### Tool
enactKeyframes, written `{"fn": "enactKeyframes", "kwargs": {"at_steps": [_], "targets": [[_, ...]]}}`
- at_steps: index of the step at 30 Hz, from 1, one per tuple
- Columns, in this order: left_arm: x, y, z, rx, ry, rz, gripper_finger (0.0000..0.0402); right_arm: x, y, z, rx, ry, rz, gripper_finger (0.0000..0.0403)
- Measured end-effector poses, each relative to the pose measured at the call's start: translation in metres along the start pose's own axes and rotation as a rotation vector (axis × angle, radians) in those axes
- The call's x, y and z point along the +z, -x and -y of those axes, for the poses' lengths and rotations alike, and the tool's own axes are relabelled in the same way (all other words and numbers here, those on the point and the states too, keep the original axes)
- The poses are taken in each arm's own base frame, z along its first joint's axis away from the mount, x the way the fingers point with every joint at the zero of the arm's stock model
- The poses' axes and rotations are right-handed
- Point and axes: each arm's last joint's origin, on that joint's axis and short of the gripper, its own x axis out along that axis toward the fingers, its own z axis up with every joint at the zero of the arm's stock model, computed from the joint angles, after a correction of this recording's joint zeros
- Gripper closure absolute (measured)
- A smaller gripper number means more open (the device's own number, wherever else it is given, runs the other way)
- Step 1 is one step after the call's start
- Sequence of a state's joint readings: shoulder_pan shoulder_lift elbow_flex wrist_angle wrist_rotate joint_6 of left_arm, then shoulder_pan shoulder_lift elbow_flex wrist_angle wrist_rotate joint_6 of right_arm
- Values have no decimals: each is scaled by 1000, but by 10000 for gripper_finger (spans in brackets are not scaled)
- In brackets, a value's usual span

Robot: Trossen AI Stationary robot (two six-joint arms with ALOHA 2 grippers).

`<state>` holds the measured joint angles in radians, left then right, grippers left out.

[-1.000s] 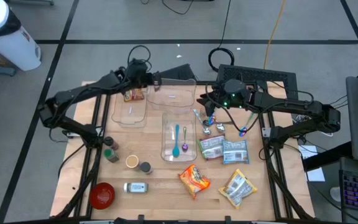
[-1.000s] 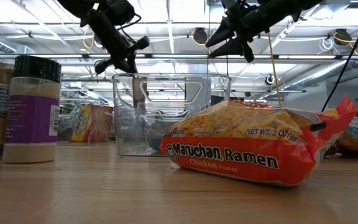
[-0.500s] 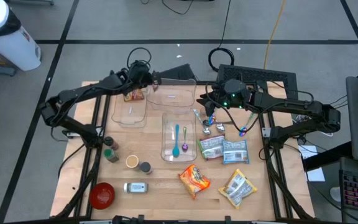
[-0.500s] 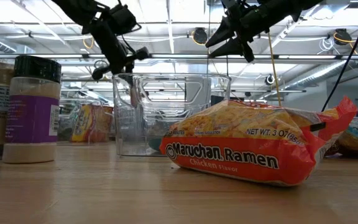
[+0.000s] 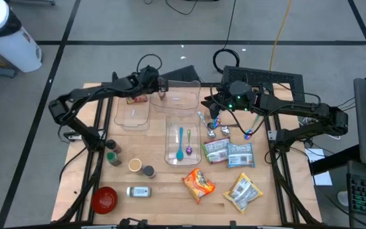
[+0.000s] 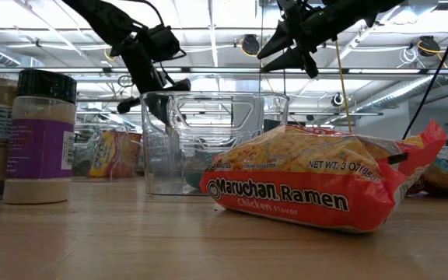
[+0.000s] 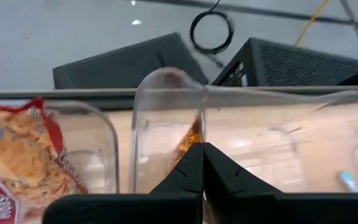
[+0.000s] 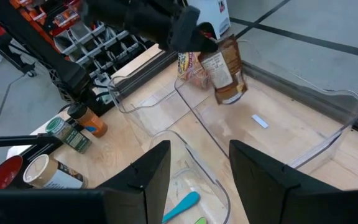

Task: Pick & Place Food Item
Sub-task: Put the brown seasoning pack into the top right transparent bin

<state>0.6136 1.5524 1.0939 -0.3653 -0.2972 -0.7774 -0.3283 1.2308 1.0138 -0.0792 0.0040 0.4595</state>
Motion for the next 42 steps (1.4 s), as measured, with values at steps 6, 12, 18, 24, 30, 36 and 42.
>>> {"fn": "enactKeyframes", "kwargs": {"at_steps": [6, 12, 18, 24, 30, 36, 42], "targets": [[-2, -5, -1, 25, -20, 2, 401, 0, 0, 0, 0, 0, 0, 248], [-1, -6, -2, 39, -35, 11, 401, 0, 0, 0, 0, 0, 0, 248], [-1, -6, -3, 66, -41, 30, 401, 0, 0, 0, 0, 0, 0, 248], [1, -7, -5, 90, -45, 49, 401, 0, 0, 0, 0, 0, 0, 248], [3, -8, -7, 101, -66, 55, 401, 0, 0, 0, 0, -1, 0, 248], [-2, -15, -7, 118, -99, 31, 401, 0, 0, 0, 0, -3, -1, 248], [-5, -19, -5, 118, -106, 22, 401, 0, 0, 0, -3, -13, -6, 248]]}}
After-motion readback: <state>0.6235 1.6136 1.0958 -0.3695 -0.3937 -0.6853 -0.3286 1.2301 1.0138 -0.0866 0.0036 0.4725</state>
